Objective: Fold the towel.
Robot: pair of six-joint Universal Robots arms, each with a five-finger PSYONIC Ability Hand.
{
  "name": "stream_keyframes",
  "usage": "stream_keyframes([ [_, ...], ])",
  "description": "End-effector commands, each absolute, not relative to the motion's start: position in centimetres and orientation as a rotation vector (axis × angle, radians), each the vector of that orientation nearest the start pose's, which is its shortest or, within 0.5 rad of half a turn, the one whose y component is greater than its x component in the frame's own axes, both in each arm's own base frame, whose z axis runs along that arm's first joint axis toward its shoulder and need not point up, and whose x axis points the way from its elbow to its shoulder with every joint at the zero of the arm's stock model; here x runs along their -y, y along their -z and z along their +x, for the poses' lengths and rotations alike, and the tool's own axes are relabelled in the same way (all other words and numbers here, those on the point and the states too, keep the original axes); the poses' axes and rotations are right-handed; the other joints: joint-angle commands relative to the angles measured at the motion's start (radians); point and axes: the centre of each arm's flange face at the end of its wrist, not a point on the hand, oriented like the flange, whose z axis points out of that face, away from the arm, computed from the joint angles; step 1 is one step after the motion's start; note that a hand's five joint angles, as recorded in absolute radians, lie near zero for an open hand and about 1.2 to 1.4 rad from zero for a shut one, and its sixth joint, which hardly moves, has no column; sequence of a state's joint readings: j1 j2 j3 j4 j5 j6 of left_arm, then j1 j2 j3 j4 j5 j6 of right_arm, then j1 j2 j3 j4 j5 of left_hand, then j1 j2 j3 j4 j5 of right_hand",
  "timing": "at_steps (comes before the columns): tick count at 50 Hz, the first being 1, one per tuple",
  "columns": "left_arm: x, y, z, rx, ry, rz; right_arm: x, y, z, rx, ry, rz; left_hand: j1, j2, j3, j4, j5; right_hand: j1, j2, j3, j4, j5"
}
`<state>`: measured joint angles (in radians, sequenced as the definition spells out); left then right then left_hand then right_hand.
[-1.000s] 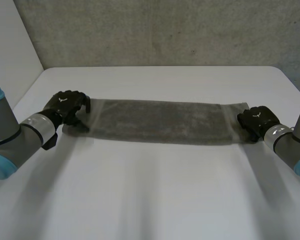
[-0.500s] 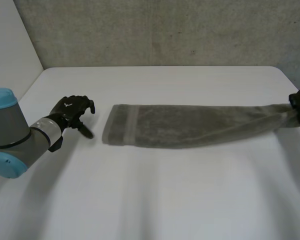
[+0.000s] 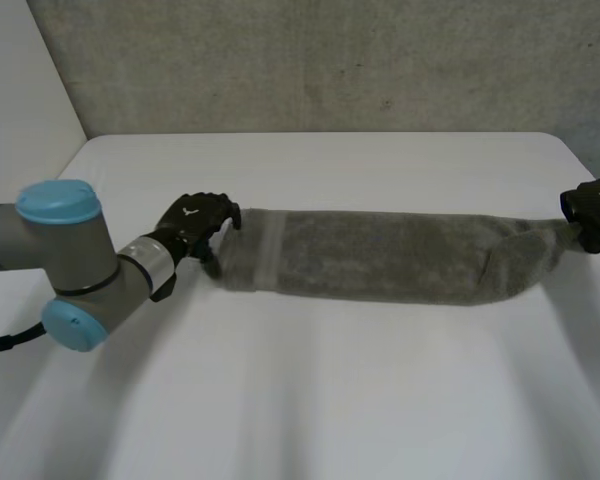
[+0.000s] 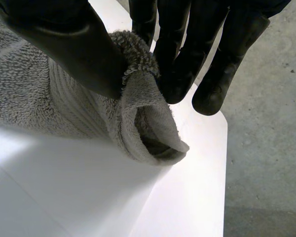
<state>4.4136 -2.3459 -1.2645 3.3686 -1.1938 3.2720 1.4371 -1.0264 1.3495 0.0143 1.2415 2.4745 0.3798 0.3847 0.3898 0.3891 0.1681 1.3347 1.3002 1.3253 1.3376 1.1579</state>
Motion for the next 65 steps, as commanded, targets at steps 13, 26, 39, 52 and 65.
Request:
stream_keyframes([
  [13,36.6,-9.0,-30.4,-2.649,2.095,1.034,39.6,-19.4,10.4,-2.519,1.969,-1.003,-0.034,-0.039,-0.044,-0.043,0.003,0.062,0.096,0.071,0.059,0.064],
  [26,35.5,-16.5,-29.4,-2.527,2.252,0.983,41.4,-24.3,9.5,-2.41,2.176,-1.011,-0.066,-0.071,-0.076,-0.076,-0.029,0.062,0.096,0.071,0.059,0.064],
  [39,34.5,-20.8,-26.9,-2.445,2.324,0.91,40.9,-32.9,19.4,-1.95,2.411,-1.158,-0.14,-0.145,-0.15,-0.149,-0.103,0.062,0.096,0.071,0.059,0.064],
  [52,35.3,-20.6,-25.7,-2.516,2.321,0.789,28.3,-21.5,40.6,-1.556,1.913,-1.519,-0.149,-0.154,-0.159,-0.158,-0.112,0.062,0.096,0.071,0.059,0.064],
  [65,35.2,-19.8,-25.9,-2.55,2.306,0.786,28.2,-17.9,40.5,-1.859,1.944,-1.463,-0.146,-0.151,-0.156,-0.155,-0.109,-1.16,-1.126,-1.151,-1.163,-1.158],
])
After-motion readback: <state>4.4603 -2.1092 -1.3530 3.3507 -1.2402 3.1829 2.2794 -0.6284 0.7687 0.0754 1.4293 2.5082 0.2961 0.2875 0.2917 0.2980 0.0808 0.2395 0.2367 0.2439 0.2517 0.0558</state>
